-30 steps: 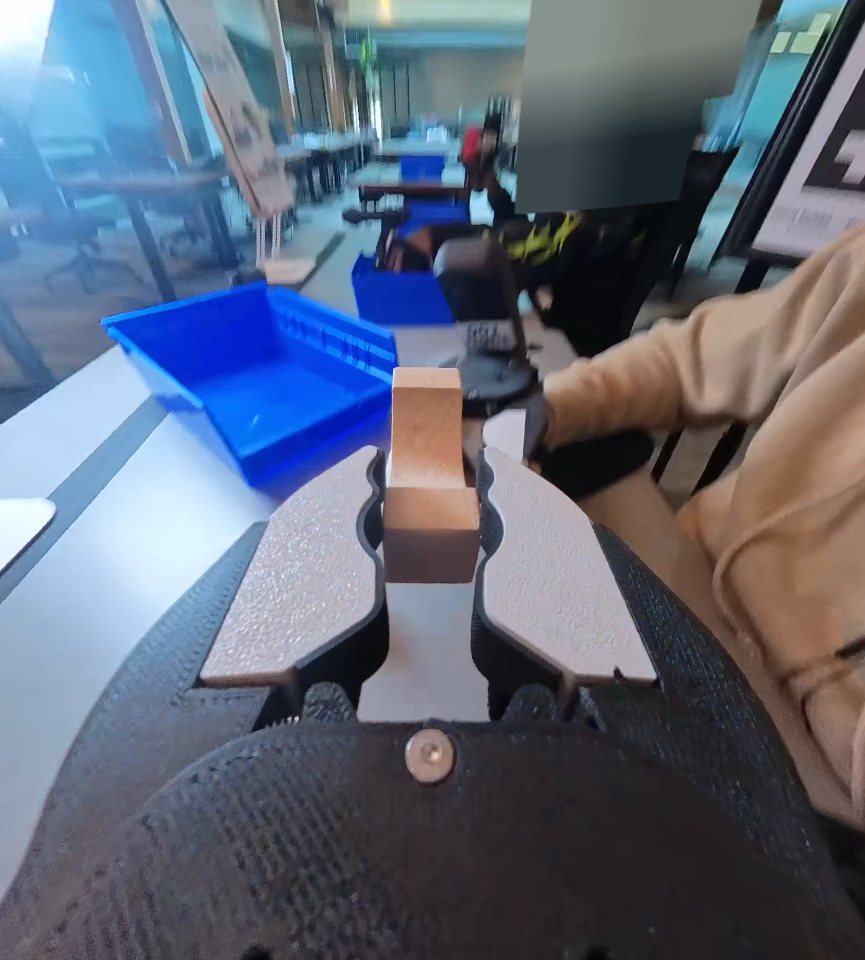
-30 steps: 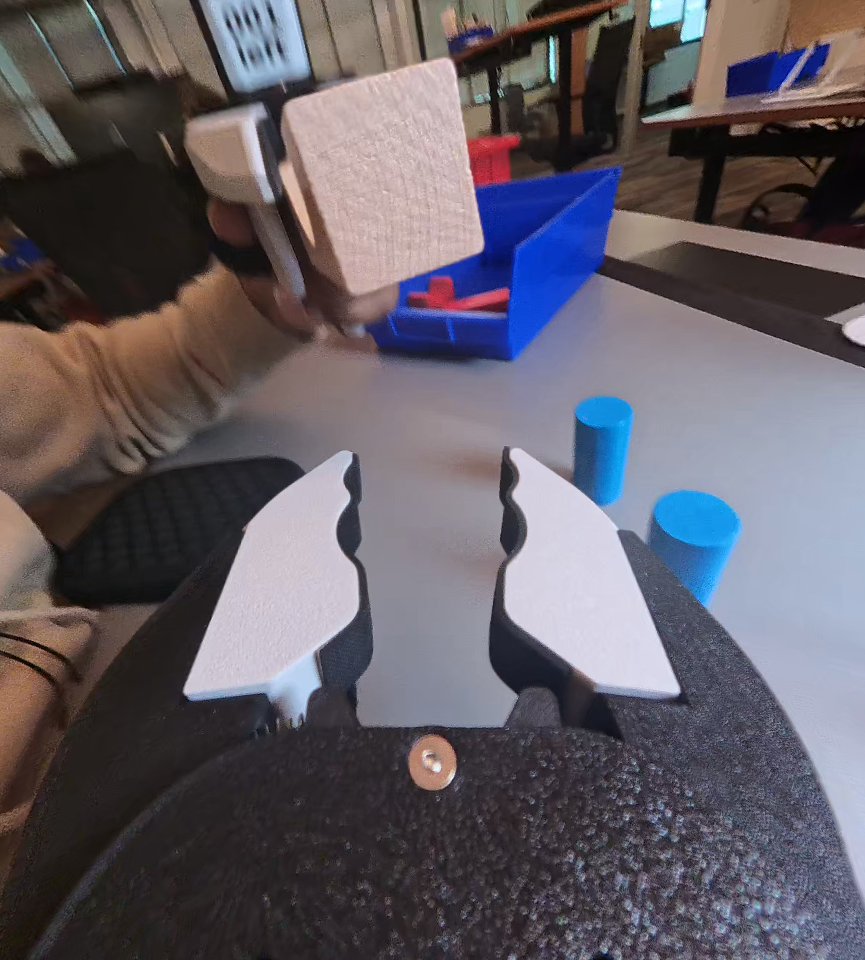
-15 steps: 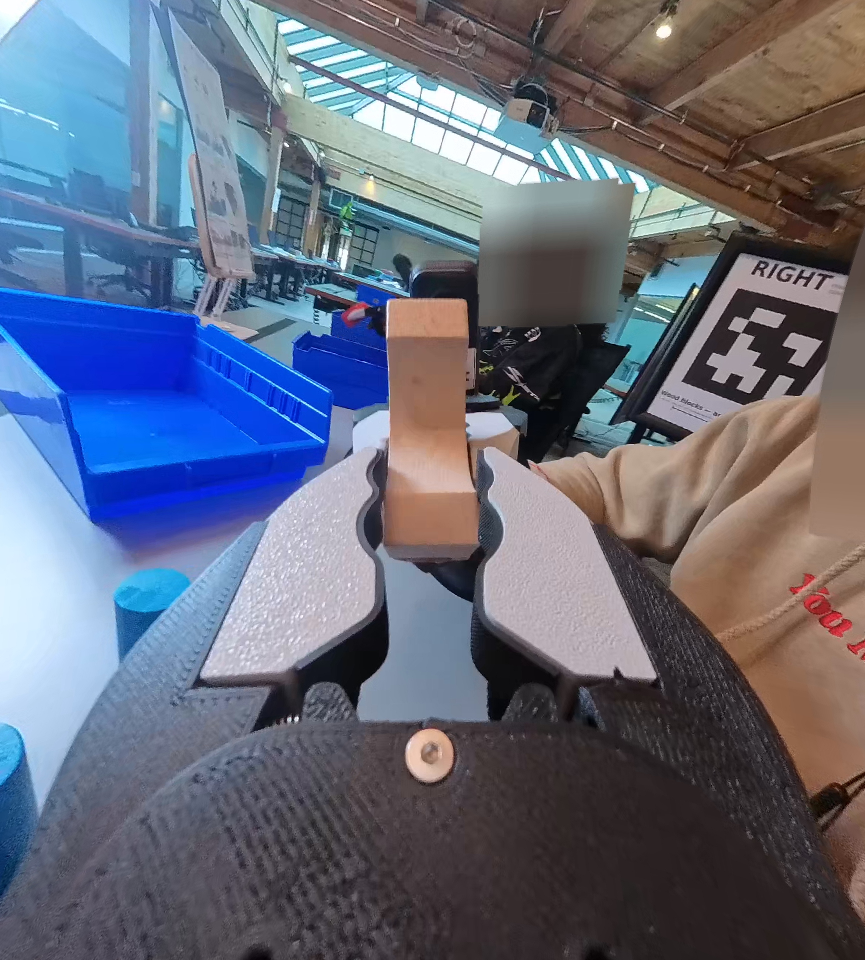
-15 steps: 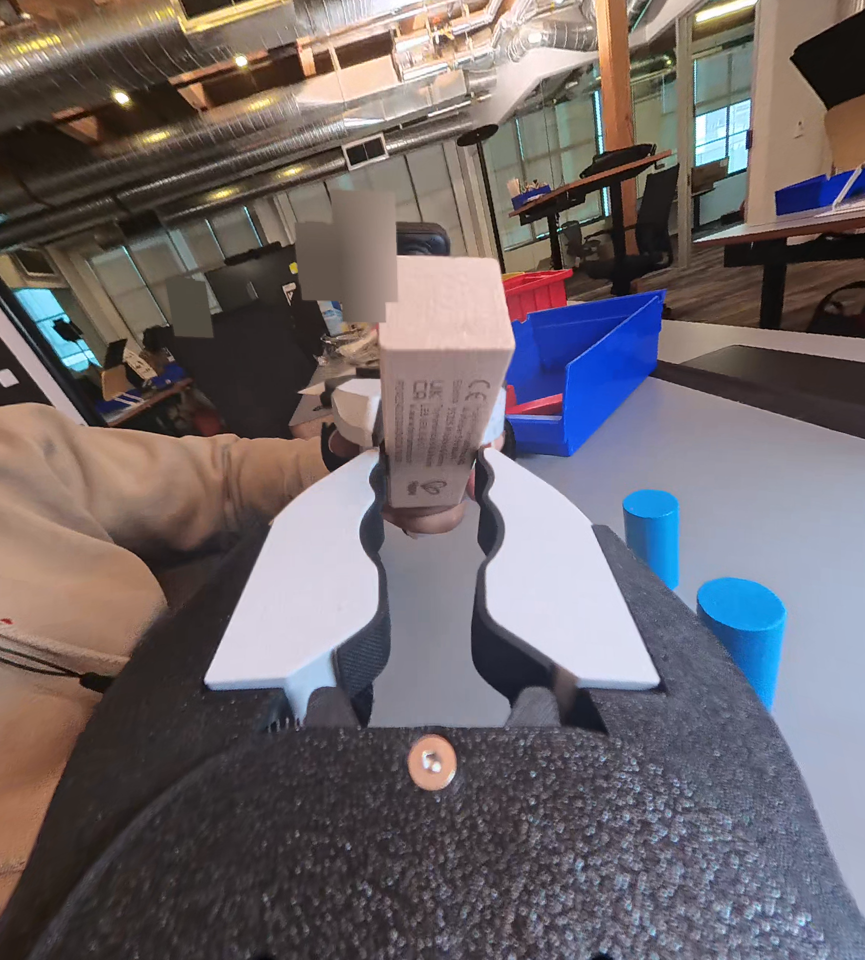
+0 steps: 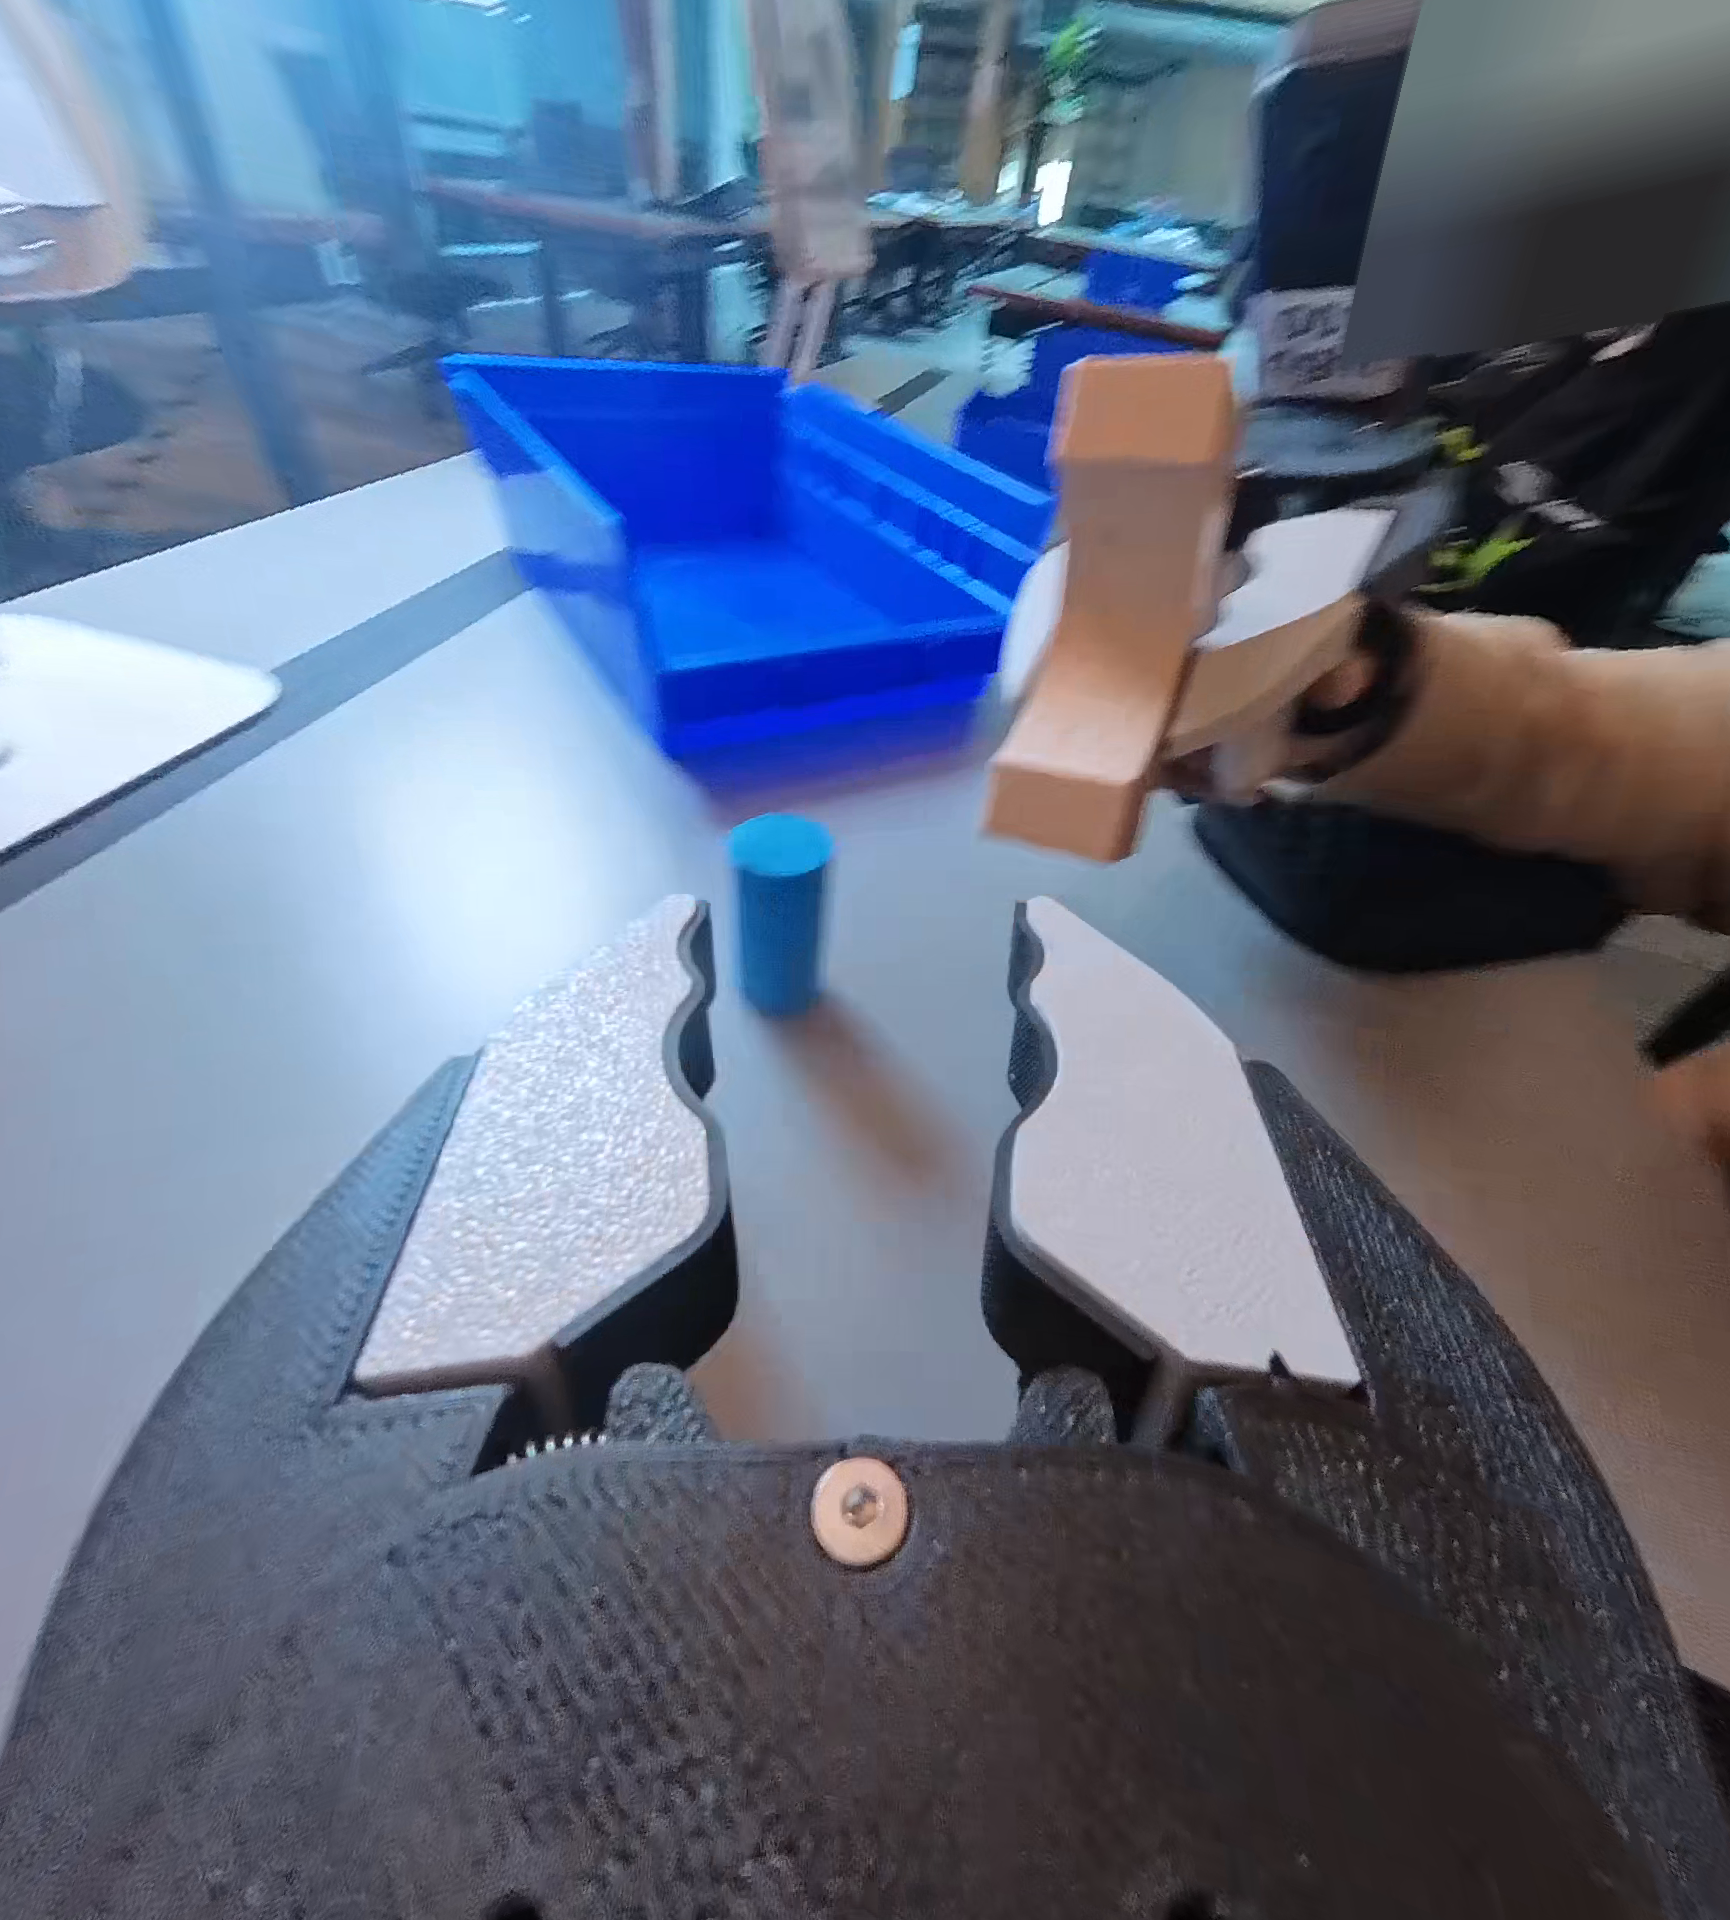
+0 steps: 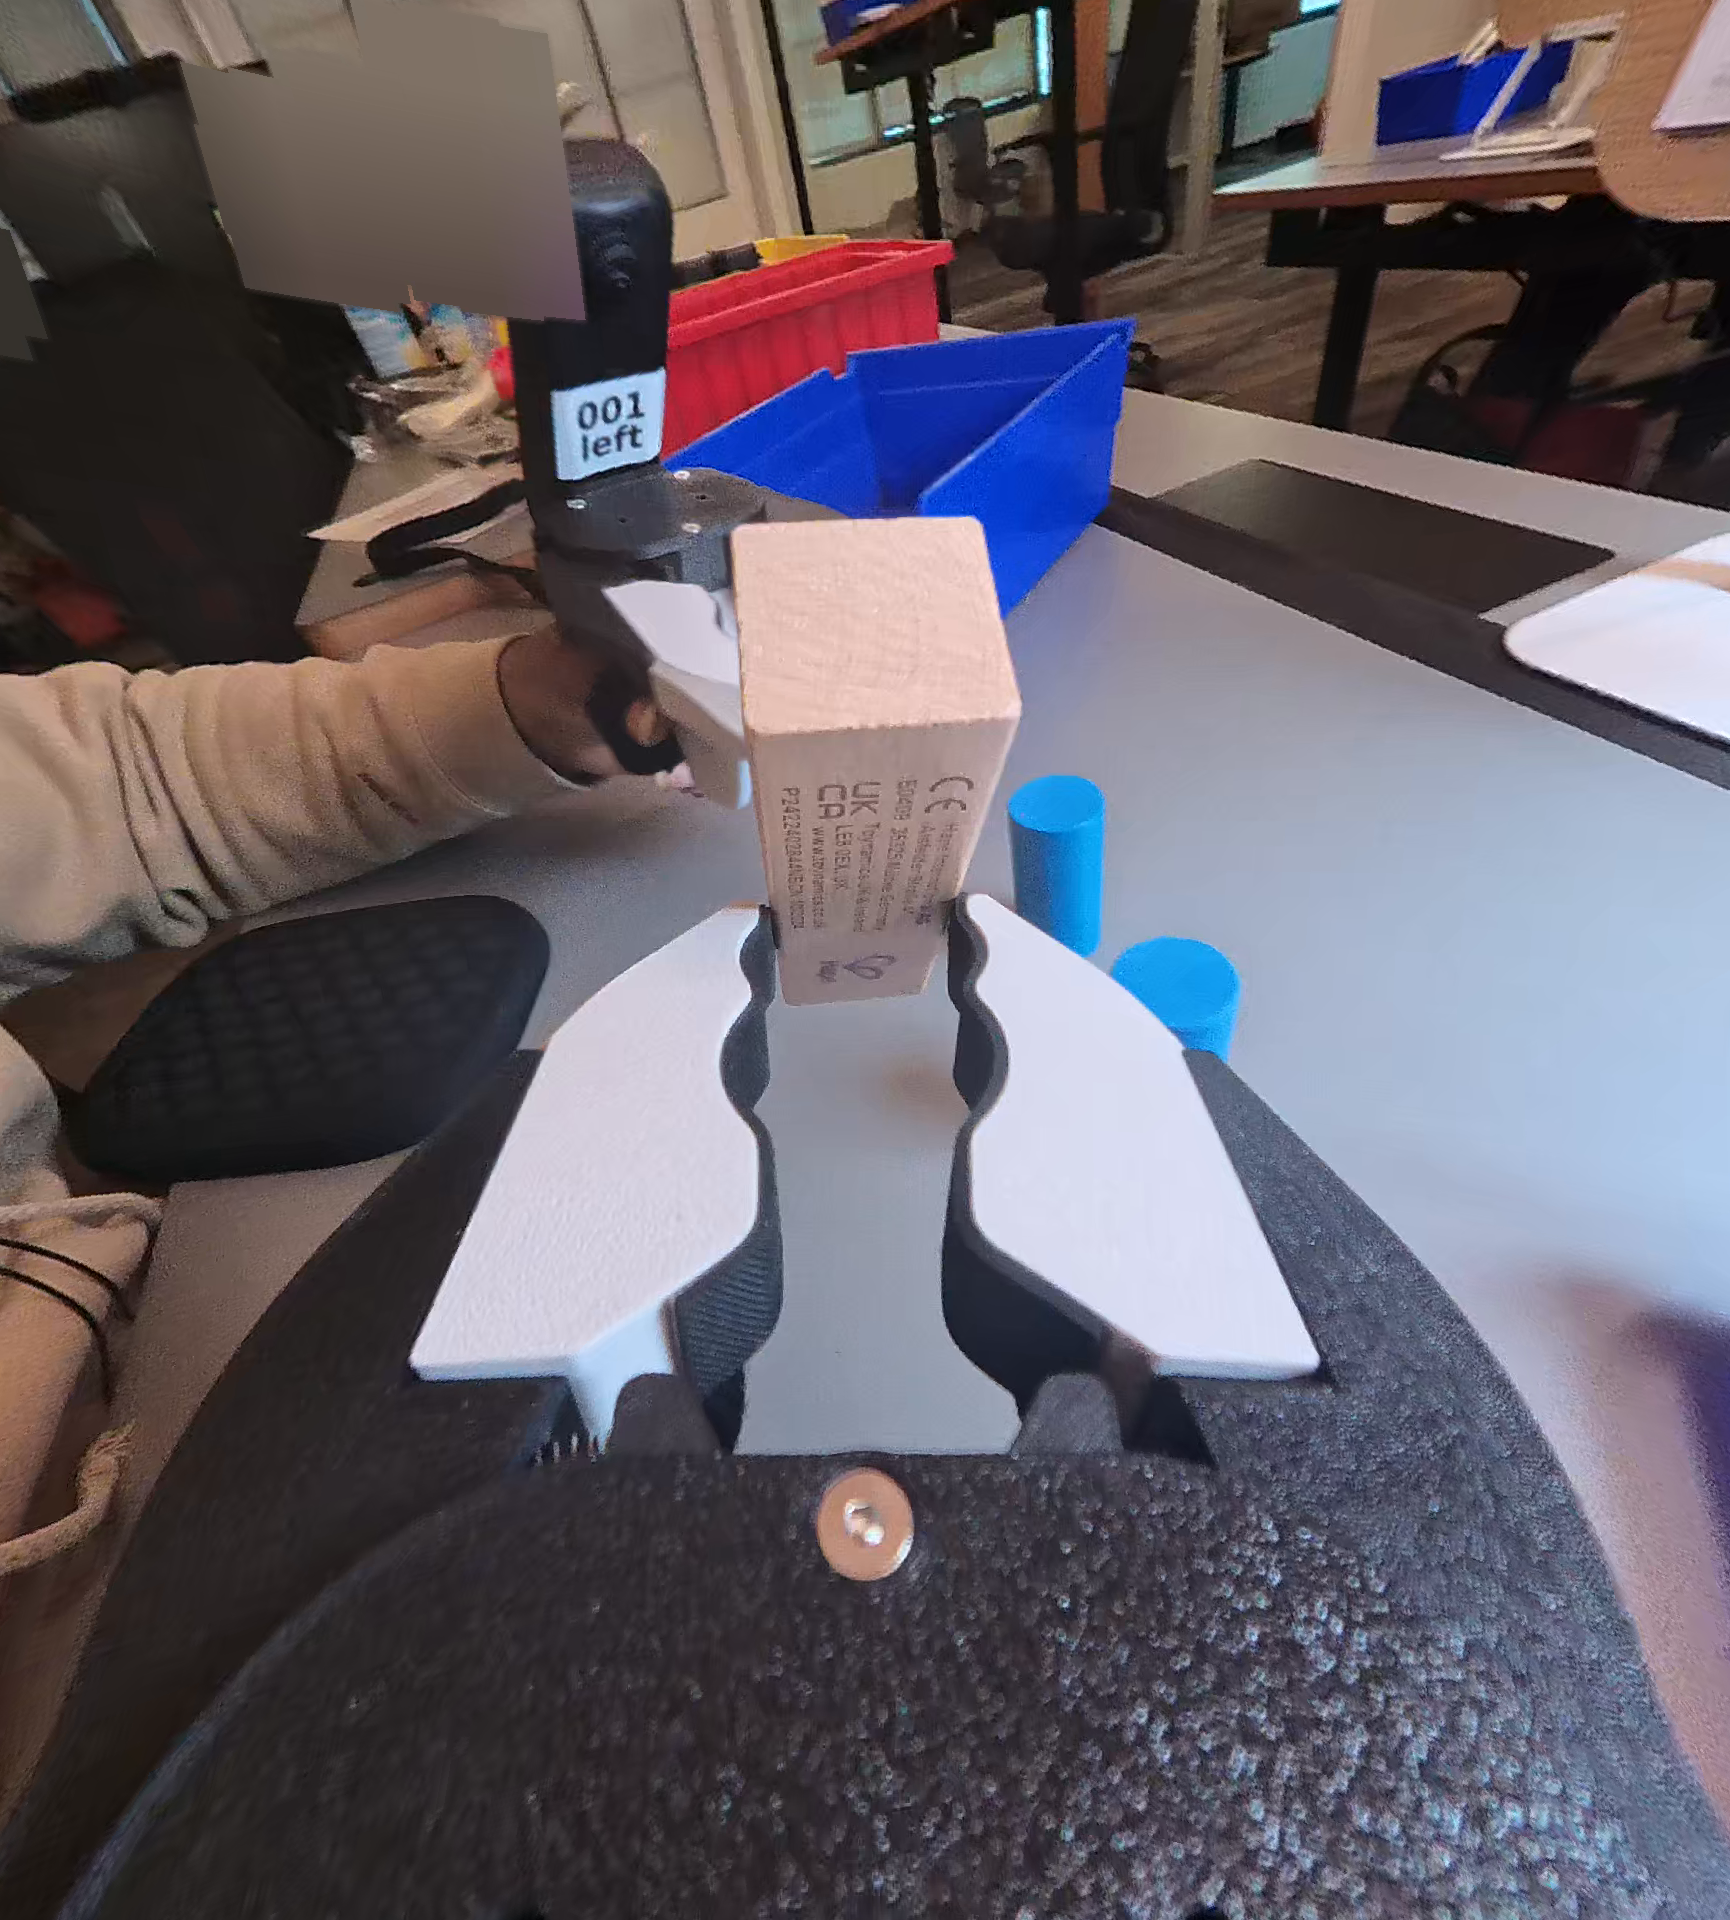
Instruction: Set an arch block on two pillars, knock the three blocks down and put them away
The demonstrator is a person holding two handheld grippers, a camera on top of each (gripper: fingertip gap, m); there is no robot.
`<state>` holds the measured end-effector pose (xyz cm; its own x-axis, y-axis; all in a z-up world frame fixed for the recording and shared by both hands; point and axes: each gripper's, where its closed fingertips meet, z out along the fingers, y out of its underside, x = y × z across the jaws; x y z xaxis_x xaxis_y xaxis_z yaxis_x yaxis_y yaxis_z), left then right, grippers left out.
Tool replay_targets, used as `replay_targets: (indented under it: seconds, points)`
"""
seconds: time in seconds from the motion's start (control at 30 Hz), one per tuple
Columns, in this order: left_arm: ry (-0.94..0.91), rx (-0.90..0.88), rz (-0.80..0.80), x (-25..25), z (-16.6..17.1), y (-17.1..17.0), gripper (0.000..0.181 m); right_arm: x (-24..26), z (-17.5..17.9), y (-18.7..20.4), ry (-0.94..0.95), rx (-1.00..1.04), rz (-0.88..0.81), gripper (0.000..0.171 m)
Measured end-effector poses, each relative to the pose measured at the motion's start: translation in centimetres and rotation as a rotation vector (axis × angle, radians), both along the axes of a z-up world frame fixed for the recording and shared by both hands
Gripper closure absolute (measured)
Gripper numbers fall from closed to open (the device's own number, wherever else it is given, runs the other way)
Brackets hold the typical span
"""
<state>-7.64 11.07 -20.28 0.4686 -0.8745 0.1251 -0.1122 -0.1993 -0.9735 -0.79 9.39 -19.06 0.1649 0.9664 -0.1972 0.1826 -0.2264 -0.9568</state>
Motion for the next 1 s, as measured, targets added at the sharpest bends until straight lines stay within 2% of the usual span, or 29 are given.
replay_targets:
  seconds: [0.07, 0.17, 0.37, 0.43, 0.5, 0.6, 0.7, 0.8, 1.0]
  points:
    - [0.004, -0.055, 0.113, -2.3, -1.5, 2.6, 0.121, 0.6, -0.2, 0.6, -0.002, -0.016, -0.022, 0.139]
    - [-0.014, -0.186, 0.184, -4.0, -3.9, 4.6, 0.106, 1.2, -0.5, 1.1, -0.008, -0.008, -0.051, 0.139]
    - [0.234, -0.228, 0.133, -2.4, -8.2, 6.2, 0.094, 1.5, 0.0, 0.8, -0.013, 0.046, -0.058, 0.141]
    - [0.271, -0.198, 0.126, -2.1, -8.3, 6.6, 0.103, 1.7, 0.5, 0.7, 0.006, 0.058, -0.057, 0.158]
    - [0.312, -0.197, 0.118, -2.0, -8.8, 6.6, 0.11, 2.0, 1.0, 0.7, 0.03, 0.062, -0.051, 0.158]
    - [0.336, -0.198, 0.094, -2.0, -9.1, 6.2, 0.131, 2.2, 0.7, 1.0, 0.03, 0.027, -0.038, 0.167]
    - [0.325, -0.193, 0.089, -1.9, -8.9, 6.1, 0.132, 2.7, 0.4, 1.6, 0.012, 0.029, -0.061, 0.153]
    - [0.323, -0.198, 0.066, -1.7, -9.0, 5.7, 0.131, 3.3, 0.3, 0.9, -0.038, 0.062, -0.001, 0.14]
    - [0.412, -0.158, 0.042, -0.9, -9.7, 5.1, 0.135, 3.8, -4.0, -2.2, -0.357, 0.243, 0.163, 0.12]
